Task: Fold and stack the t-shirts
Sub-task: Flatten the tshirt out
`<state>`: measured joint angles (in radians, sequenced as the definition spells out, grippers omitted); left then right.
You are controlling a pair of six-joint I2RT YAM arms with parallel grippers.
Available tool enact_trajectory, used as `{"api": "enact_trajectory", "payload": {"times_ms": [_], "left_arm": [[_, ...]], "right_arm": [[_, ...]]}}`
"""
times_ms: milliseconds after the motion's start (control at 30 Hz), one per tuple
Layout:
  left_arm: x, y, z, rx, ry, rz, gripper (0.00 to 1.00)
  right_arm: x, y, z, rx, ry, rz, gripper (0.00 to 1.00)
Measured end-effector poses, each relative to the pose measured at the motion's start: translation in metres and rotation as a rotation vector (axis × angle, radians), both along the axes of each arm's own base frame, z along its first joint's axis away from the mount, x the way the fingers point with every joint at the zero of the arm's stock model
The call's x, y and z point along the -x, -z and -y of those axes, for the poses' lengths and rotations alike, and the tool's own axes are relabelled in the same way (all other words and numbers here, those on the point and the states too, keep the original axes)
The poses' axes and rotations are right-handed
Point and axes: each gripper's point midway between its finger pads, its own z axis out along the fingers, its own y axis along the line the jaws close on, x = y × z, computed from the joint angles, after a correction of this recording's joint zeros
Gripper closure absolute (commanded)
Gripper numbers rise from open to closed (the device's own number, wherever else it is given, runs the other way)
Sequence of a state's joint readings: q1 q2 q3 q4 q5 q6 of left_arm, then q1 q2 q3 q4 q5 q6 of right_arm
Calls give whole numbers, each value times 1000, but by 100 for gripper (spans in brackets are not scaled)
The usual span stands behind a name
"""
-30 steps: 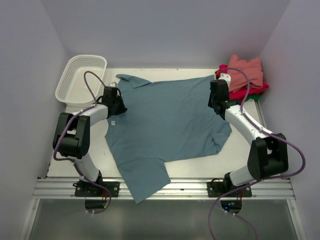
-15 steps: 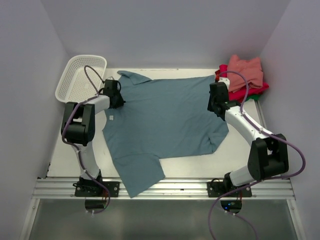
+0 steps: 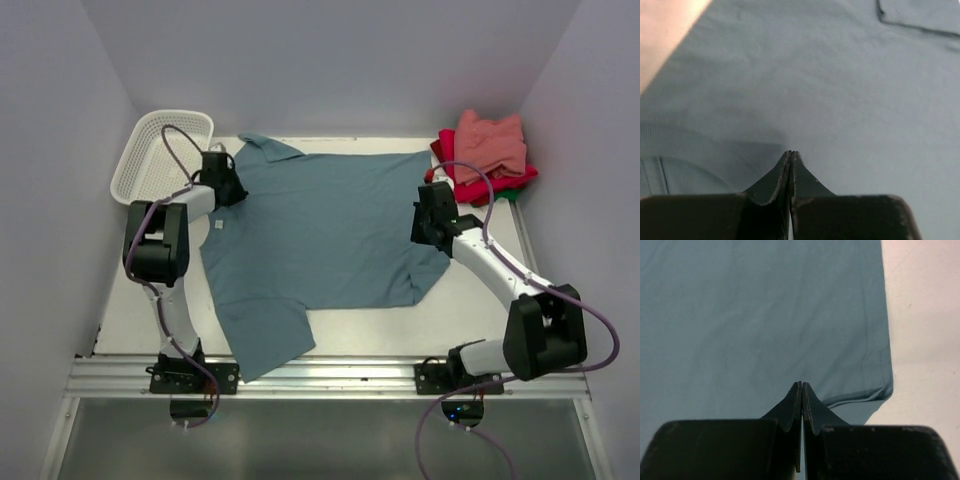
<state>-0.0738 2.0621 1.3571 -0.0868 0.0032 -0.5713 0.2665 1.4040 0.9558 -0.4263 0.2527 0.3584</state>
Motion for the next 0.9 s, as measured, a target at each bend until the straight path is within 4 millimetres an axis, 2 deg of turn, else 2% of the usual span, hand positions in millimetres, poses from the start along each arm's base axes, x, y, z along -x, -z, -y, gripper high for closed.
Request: {"api": "enact_trajectory", "payload": {"times_ms": [67,100,133,167,200,300,333,400,467,633,700,767,900], "left_arm": [[12,-11,6,22,35,34,88],[22,-19,9,27,50,49,78],[32,-31,11,31,61,69,72],[42,-47,14,36,71,102,65],[51,-67,19,37,86,143,53],[78,-130,40,47,141,285,41],[90,-147,50,54,167,326,40],[115,-164,66,70,215,369,39],[140,-156,73,75,246,344,38],[208,-78,58,42,257,89,37],[229,-62,54,35,260,16,37],[245,-58,52,34,268,-29,37],[271,-67,61,44,320,-58,38]], "right_arm": [[9,-3,-11,-16,-39,8,100],[13,-7,-17,-22,-61,18,98],[17,-13,-24,-29,-84,30,88],[20,-18,-31,-36,-107,45,87],[23,-24,-37,-43,-128,60,87],[32,-33,-50,-50,-175,78,79],[35,-33,-52,-47,-183,72,70],[39,-28,-51,-33,-181,54,68],[46,-17,-46,-18,-171,25,61],[70,27,-26,64,-123,-109,59],[74,34,-23,77,-112,-136,59],[74,36,-20,89,-99,-143,59],[73,39,-17,109,-85,-149,59]]}}
